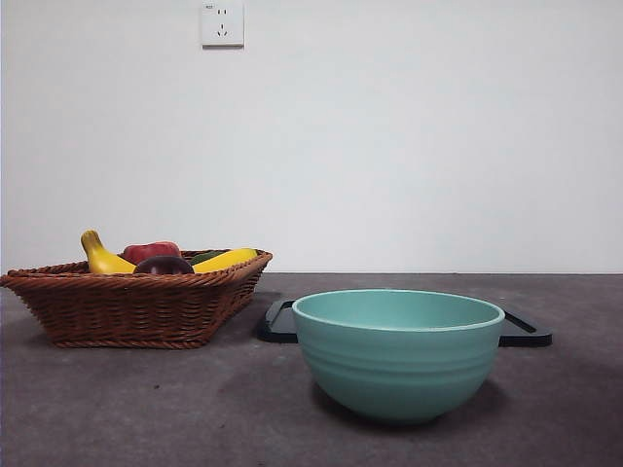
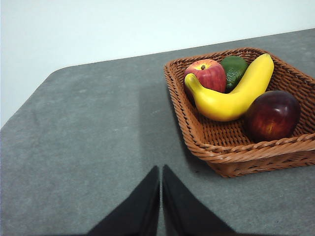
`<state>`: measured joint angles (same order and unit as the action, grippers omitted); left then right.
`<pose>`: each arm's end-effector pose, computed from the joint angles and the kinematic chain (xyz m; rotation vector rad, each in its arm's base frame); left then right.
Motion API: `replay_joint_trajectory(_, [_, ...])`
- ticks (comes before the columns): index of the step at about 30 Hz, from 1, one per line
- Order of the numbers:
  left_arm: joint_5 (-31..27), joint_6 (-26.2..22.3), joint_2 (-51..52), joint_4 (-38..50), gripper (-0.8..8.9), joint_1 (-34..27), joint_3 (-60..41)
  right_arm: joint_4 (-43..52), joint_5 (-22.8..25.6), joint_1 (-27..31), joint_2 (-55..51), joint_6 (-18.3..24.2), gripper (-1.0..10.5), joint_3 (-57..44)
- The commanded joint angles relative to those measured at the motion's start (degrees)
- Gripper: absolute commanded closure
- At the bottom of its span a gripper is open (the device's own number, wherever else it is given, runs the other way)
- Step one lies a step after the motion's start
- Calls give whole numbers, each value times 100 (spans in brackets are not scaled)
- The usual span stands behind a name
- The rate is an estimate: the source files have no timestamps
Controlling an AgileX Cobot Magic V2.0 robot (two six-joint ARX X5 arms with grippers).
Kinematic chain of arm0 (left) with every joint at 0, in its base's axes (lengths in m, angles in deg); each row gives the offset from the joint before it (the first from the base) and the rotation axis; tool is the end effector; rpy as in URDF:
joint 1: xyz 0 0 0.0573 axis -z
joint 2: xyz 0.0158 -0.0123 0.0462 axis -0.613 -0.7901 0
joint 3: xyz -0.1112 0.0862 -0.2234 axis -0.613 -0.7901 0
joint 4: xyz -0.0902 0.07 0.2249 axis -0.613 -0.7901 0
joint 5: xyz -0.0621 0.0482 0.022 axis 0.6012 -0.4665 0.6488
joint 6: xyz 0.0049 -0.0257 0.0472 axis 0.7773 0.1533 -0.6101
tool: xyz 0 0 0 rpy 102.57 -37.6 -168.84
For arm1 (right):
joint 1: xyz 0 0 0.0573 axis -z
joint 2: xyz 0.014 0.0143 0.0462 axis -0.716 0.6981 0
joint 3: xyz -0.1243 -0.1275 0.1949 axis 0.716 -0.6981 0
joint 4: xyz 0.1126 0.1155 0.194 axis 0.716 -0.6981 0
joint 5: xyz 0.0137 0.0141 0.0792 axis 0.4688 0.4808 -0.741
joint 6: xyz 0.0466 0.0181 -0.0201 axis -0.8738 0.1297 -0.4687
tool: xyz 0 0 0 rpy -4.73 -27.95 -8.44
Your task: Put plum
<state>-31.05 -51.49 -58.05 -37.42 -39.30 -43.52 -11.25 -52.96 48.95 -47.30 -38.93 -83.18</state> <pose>0.0947 -0.0005 0.1571 0.1490 0.1428 -0.0840 0.0966 -0.0018 0.1592 0.0291 0.0867 0.0688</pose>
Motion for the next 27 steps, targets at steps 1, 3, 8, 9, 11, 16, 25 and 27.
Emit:
replay_joint_trajectory(1, [-20, 42, 7, -50, 806, -13, -118, -28, 55, 13, -9, -92, 941, -31])
replay_joint_trajectory(3, [-20, 42, 7, -50, 806, -13, -118, -188, 120, 13, -9, -107, 941, -31])
replay_joint_trajectory(8, [-20, 42, 7, -52, 806, -13, -116, -442, 160, 13, -9, -129, 941, -31])
replay_joint_trajectory(9, [-20, 42, 7, -52, 806, -13, -116, -442, 157, 13, -9, -131, 941, -31])
replay_joint_trajectory(11, [-20, 42, 7, -52, 806, -13, -116, -437, 146, 13, -9, -136, 941, -31])
replay_joint_trajectory(16, [-20, 42, 7, -52, 806, -13, -116, -339, 144, 13, -9, -133, 941, -28])
replay_joint_trajectory(25, [-20, 42, 7, -52, 806, -13, -116, -343, 144, 13, -9, -133, 941, -26])
replay_joint_trajectory(27, [-20, 42, 7, -52, 806, -13, -116, -343, 144, 13, -9, -136, 941, -26])
